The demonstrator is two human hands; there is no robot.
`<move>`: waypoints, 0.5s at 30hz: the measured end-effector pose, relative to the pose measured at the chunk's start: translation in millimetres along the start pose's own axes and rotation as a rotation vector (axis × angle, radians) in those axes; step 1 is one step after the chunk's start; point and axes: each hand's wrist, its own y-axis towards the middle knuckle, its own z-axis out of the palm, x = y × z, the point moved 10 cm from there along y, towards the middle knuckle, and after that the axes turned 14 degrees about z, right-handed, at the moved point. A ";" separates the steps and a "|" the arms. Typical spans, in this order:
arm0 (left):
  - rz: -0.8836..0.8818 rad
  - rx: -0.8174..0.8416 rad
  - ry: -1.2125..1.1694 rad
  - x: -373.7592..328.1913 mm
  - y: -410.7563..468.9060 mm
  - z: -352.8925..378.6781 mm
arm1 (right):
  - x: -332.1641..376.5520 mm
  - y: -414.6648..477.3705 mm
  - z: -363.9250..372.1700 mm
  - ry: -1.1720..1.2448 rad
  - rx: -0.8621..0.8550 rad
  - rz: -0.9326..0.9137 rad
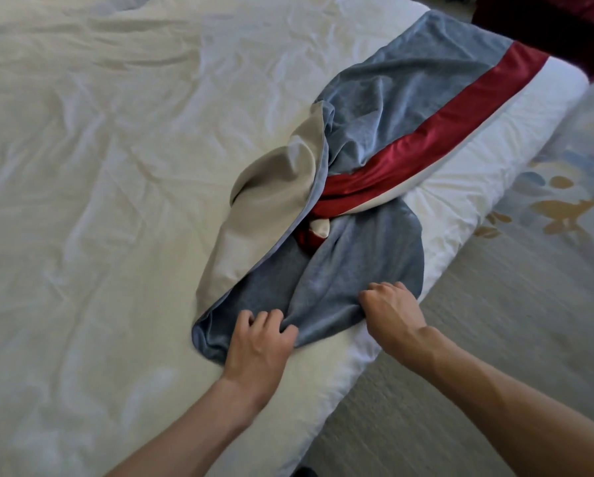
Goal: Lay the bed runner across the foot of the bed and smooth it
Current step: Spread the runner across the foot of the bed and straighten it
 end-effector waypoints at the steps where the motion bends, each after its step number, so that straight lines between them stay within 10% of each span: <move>1: 0.001 -0.023 0.001 3.8 -1.6 -4.1 | 6.5 -3.4 -0.8 0.000 0.011 -0.019; 15: 0.062 -0.051 0.009 62.1 -78.8 -23.0 | 104.9 -67.7 17.1 0.171 0.156 -0.163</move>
